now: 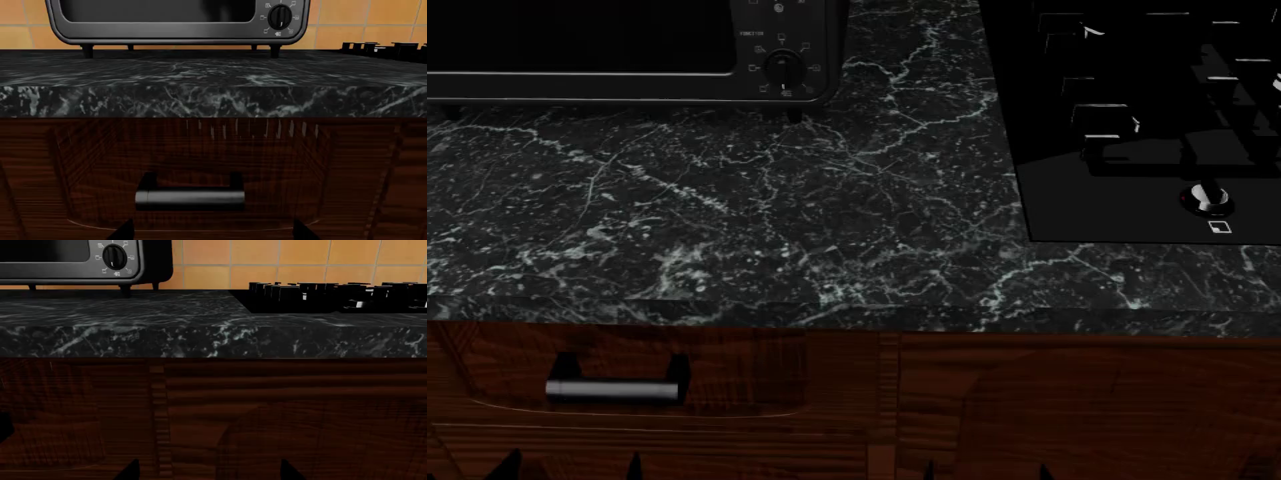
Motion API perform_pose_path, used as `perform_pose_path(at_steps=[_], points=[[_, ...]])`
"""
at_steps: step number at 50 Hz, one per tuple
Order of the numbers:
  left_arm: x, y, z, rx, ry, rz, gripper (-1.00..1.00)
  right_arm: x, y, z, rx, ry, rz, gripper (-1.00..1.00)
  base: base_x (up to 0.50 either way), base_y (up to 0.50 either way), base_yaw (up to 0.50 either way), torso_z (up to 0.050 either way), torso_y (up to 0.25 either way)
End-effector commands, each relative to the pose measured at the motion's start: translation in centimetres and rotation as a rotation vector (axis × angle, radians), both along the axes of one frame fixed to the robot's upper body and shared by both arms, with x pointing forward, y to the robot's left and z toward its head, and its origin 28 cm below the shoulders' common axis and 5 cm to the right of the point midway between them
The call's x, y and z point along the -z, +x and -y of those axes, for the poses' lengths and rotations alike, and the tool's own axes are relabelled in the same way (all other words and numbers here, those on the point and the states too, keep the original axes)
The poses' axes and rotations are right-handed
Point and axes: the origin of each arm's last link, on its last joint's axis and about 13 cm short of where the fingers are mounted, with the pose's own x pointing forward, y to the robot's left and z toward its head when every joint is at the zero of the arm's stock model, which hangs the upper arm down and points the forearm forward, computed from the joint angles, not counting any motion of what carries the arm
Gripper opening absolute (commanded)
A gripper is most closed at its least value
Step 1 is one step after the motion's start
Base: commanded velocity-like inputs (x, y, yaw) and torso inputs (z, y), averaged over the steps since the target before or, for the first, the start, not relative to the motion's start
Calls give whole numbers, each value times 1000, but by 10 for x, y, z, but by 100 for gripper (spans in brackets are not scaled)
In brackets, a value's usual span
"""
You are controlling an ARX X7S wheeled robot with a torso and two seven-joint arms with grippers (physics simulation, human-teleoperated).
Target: Decrease the toaster oven temperature.
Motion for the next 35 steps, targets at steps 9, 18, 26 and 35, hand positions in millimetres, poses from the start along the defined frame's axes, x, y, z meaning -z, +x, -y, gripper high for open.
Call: perform_pose_path(at_steps=[9,18,26,35], points=[[0,-7,-2,22,17,-10,100,-3,-6,-3,-8,-65,-5,100,0,0,0,0,0],[-48,1,-7,19,-29,122,100,-49,4,6,36,-46,111,100,0,0,0,0,0],[-160,7,-14,23,11,408,100,-163,12,8,-28,-91,428,100,0,0,0,0,0],[-187,5,-10,-19,26,554,100,-195,13,5,-37,-80,504,100,0,0,0,0,0]])
